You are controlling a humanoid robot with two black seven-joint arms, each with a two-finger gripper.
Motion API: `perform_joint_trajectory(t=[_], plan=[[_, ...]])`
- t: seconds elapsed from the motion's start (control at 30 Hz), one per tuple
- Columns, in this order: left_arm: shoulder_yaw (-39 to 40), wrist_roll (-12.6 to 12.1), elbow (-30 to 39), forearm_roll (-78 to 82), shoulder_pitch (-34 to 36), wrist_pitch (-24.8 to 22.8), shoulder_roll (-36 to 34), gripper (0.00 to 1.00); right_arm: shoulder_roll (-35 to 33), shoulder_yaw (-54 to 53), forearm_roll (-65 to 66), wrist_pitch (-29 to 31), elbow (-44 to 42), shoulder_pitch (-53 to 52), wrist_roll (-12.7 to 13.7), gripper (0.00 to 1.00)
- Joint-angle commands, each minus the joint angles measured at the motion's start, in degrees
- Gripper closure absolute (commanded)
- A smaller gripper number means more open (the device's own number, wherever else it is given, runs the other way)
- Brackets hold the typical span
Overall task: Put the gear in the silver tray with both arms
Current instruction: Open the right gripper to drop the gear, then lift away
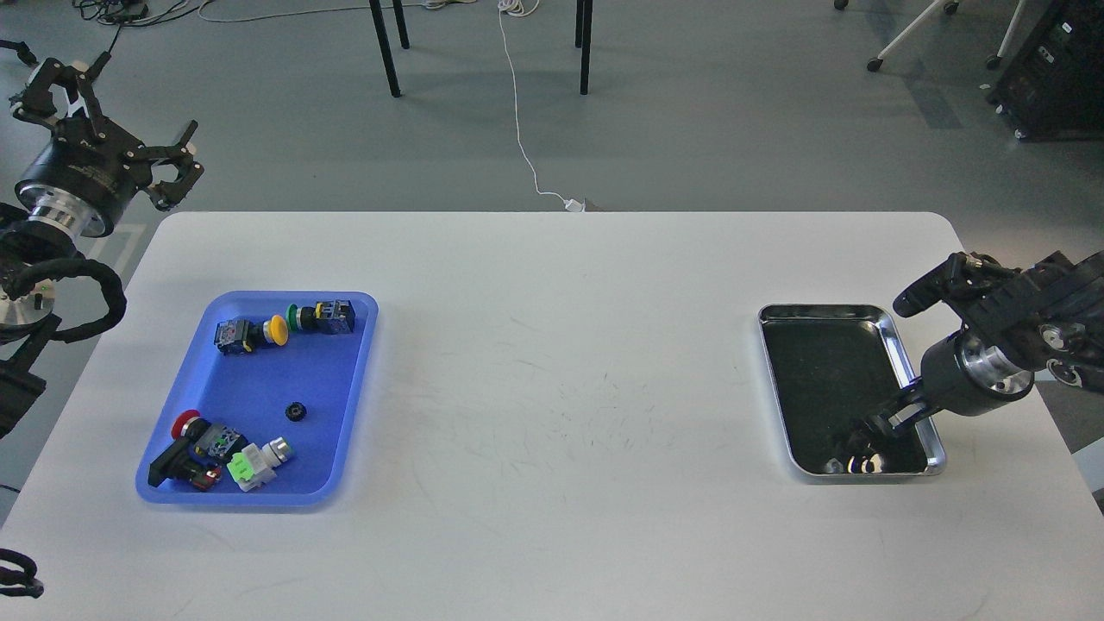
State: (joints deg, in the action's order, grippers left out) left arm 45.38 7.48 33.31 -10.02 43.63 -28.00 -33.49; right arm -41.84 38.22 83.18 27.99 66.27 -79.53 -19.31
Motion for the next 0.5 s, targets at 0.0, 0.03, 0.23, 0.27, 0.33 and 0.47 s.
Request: perform_joint_trajectory(t=[0.0,0.03,0.23,0.27,0.33,0.47], plan=[[-0.12,0.0,0.09,0.0,0.05,0.0,0.61,0.03,-1.05,-2.53,0.14,0.01,-0.09,2.62,0.15,0.67],[-0.12,0.0,0.09,0.0,0.05,0.0,0.61,0.03,-1.32,-2.88,0.22,0.01,-0.17,2.98,0.15,0.64],[-0.29,0.0,0.09,0.0,0.23,0.0,0.88,0.03,-2.55,-5.43,1.01,0.01,-0.18,3.51,0.24,0.43],[-0.47,0.0,0.09,0.08,0.23,0.0,0.88,0.03,-2.55,-6.13,0.93,0.01,-0.26,3.42,0.24,0.4],[-0.64,-0.09,0.09,0.08,0.32,0.0,0.88,0.03,-2.46,-8.58,0.93,0.01,-0.7,3.16,0.24,0.35],[-0.91,-0.62,0.52,0.43,0.76,0.0,0.53,0.03,-1.76,-20.34,-0.48,0.01,-5.08,3.33,0.42,0.18]])
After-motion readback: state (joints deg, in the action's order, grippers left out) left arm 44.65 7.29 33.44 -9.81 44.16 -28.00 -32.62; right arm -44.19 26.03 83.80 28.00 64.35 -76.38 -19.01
